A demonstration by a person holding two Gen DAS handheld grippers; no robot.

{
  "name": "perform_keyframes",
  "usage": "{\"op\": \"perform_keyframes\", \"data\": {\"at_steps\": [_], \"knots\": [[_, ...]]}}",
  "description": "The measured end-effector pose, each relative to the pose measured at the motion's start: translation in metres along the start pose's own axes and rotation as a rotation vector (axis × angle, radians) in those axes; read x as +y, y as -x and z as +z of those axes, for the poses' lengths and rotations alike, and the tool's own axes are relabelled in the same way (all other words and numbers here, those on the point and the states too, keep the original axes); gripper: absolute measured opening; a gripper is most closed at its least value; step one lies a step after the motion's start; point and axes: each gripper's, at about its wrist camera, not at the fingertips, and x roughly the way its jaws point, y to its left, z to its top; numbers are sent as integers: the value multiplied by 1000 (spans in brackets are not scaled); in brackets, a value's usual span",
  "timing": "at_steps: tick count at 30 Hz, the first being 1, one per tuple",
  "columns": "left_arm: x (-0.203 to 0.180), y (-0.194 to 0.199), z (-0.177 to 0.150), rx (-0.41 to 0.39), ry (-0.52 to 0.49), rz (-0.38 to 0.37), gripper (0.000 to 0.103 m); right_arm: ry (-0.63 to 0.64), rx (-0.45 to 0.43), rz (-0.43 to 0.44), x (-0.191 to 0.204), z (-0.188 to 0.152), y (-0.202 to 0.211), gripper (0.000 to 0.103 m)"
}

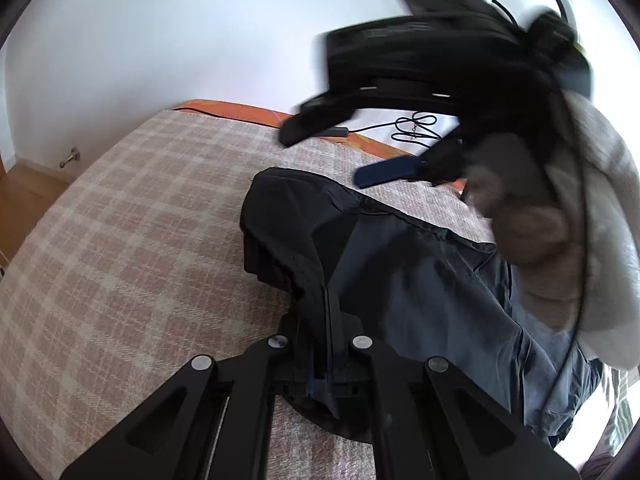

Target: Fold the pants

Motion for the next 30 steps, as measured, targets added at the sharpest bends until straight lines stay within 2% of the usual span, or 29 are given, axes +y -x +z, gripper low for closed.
{"op": "perform_keyframes", "data": {"at_steps": [5, 9, 12, 14, 16, 17, 24, 30], "knots": [[5, -4, -3, 8, 14, -30, 1, 22, 82, -116, 9, 11, -40, 84], [3, -6, -5, 12, 0, -31, 1, 77, 90, -186, 21, 10, -48, 82], [1, -8, -3, 9, -5, -35, 1, 104, 70, -259, 23, 6, -49, 61], [0, -8, -3, 8, -4, -37, 1, 87, 58, -276, 17, 3, -43, 29], [-1, -7, -3, 9, -6, -42, 1, 20, 48, -202, -4, 2, -28, 13], [-4, -6, -3, 7, -10, -45, 0, -9, 39, -159, -12, 2, -20, 9], [-30, -1, -6, 11, -52, -83, 0, -105, -84, 19, -54, -28, 33, 6], [-61, 5, -19, 47, -113, -144, 0, -216, -157, 137, -113, -84, 78, 6]]}}
